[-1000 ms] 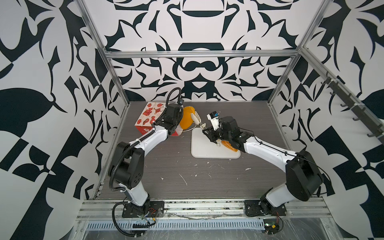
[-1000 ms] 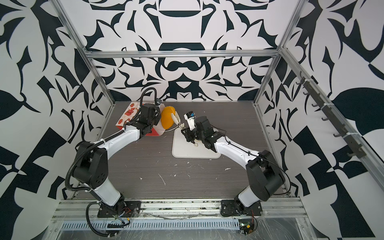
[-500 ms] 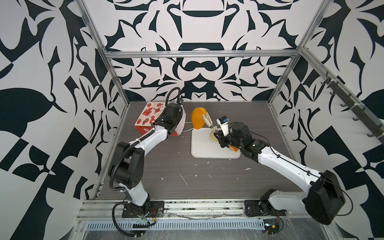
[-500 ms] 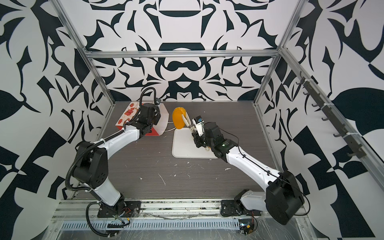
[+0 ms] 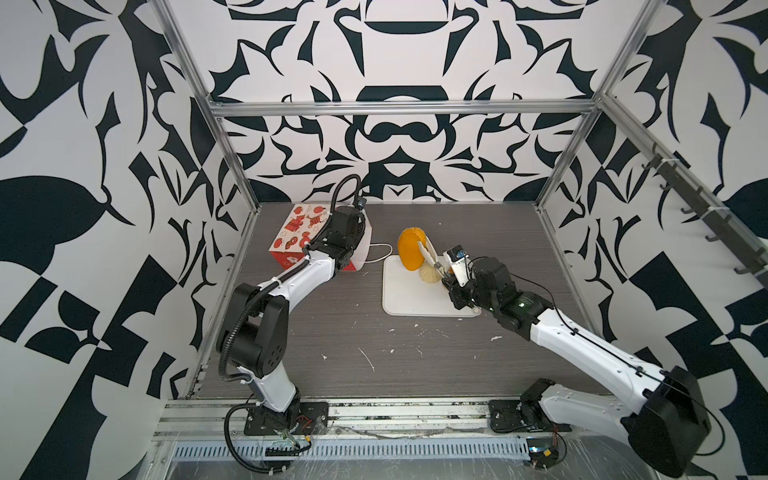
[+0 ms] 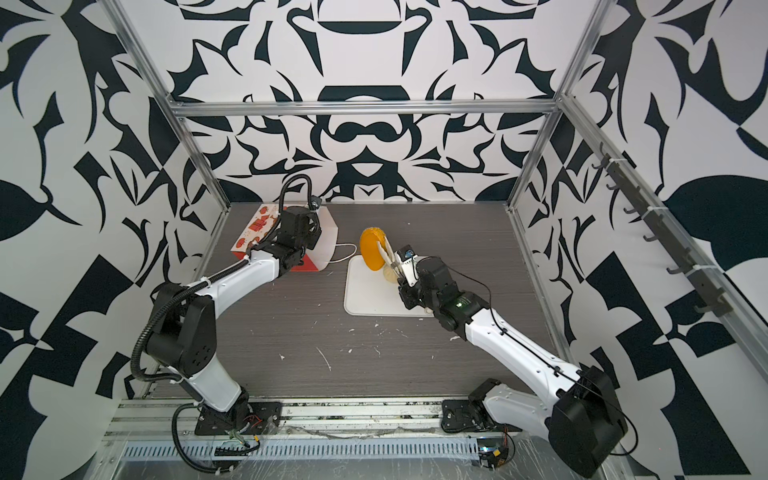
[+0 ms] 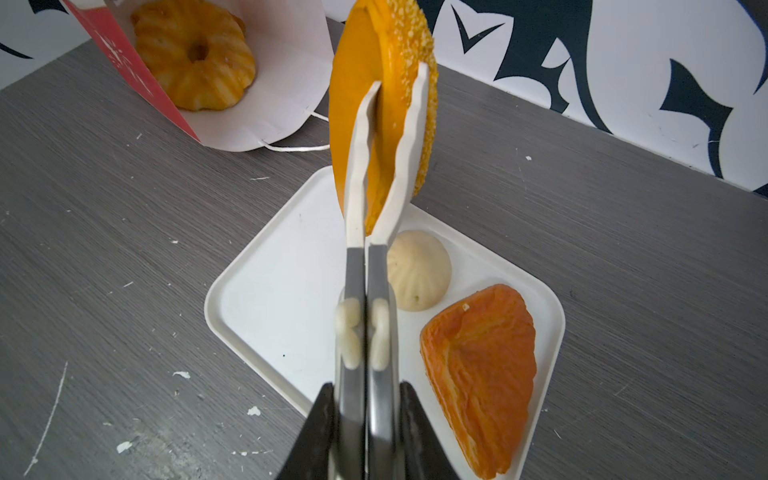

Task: Take the fake bread out of the paper bag
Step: 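Carry the sesame bun over the tray and lower it beside the pale bun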

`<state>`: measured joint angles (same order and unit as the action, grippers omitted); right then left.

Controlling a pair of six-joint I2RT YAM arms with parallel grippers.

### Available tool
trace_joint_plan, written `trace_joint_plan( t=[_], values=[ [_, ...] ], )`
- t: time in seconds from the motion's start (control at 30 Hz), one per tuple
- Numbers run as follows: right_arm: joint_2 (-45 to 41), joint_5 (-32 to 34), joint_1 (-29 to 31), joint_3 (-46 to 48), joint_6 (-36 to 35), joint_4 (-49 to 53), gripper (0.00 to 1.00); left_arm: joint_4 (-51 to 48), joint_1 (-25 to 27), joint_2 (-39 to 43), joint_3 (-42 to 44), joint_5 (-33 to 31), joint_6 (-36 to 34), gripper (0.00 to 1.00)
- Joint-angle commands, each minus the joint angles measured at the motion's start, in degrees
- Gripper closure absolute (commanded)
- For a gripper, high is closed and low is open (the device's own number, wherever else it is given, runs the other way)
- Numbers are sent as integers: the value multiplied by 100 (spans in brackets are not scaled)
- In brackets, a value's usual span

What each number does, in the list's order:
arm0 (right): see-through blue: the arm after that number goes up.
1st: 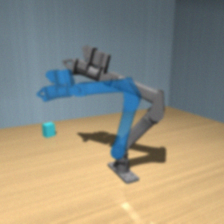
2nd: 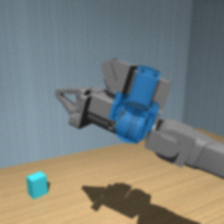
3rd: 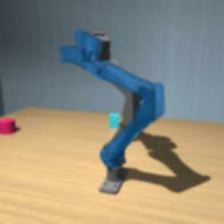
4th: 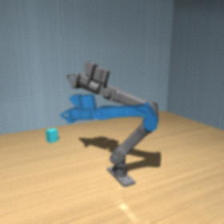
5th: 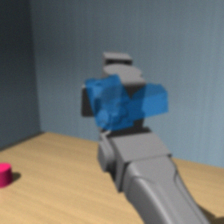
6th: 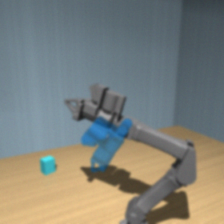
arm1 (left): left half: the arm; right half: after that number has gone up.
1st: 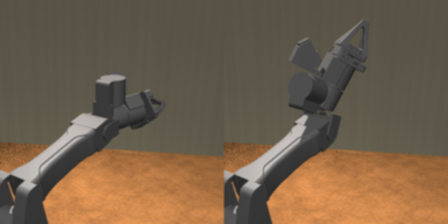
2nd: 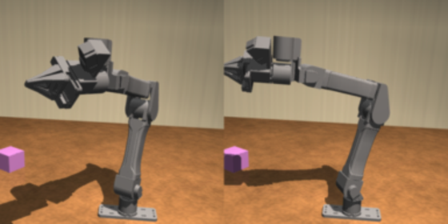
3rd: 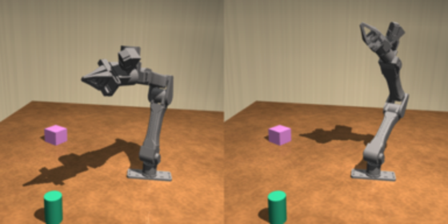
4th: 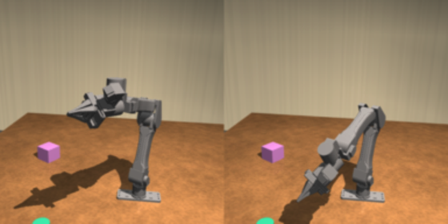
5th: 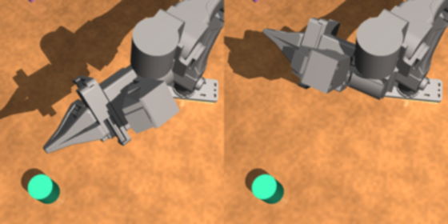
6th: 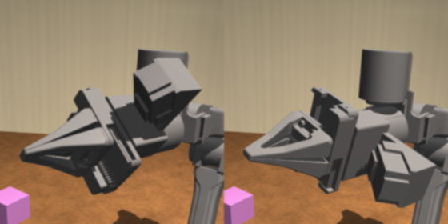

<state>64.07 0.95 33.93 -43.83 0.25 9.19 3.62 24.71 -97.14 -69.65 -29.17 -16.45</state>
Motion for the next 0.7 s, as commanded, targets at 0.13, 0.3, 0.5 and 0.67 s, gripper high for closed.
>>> trace_joint_plan(
  t=[0.13, 0.3, 0.5, 0.67],
  values=[
    [-27, 309, 235, 17, -495, -767, 100, 229, -50, -8, -60, 11, 80, 93],
    [115, 902, 625, 160, -977, -1014, 100, 271, -73, -7, -25, 37, 100, 93],
    [286, 1593, 898, 259, -1273, -1093, 100, 312, -83, 10, 21, 56, 115, 93],
    [79, 1746, 1048, 396, -1202, -922, 100, 333, -95, 27, 65, 53, 126, 93]
  ],
)
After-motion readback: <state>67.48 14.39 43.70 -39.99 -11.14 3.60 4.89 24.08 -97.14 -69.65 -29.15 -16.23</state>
